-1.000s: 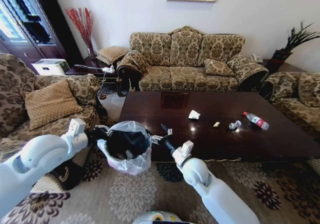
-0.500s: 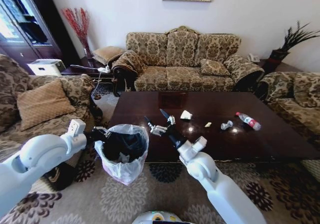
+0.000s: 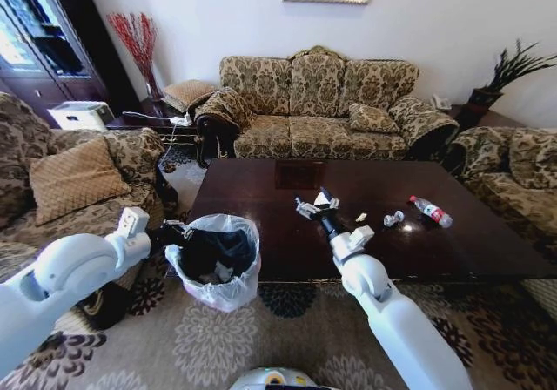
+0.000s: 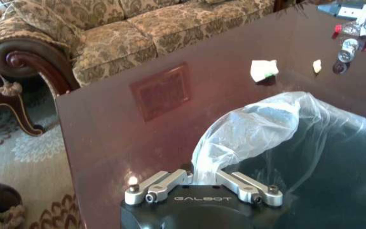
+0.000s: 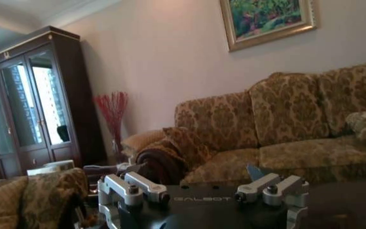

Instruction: Move to the front of the table and place the trash on the table into the trash bin.

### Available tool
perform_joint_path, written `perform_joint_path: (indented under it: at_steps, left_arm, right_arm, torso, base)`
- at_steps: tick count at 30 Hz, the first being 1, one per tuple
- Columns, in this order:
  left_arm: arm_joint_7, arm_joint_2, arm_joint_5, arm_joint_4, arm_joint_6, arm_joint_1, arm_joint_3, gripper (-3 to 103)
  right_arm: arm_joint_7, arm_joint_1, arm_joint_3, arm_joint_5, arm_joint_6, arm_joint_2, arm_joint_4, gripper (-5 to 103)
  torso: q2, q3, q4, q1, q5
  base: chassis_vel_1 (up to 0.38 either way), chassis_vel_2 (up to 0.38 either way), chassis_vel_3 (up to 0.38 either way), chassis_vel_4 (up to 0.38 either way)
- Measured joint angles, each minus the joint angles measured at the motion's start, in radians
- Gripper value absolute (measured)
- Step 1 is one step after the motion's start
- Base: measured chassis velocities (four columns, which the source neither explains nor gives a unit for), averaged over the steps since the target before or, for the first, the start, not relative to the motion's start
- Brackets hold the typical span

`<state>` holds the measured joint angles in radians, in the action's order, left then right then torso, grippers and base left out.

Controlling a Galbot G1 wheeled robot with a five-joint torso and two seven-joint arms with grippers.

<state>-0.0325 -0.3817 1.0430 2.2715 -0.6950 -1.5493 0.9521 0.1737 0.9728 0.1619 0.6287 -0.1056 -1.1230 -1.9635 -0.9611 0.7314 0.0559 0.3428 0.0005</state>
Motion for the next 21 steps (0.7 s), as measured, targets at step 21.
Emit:
perform_joint_path:
  at_steps: [21]
  left_arm:
    - [-0.001, 0.000, 0.000, 0.001, 0.002, 0.000, -0.001, 2]
  right_arm:
    - [-0.002, -0.096, -0.018, -0.050, 0.040, -0.037, 0.183, 100]
  torso:
    - [0.000, 0.000, 0.0004, 0.000, -0.0002]
  base:
    - [-0.121, -0.119, 0.114, 0.117]
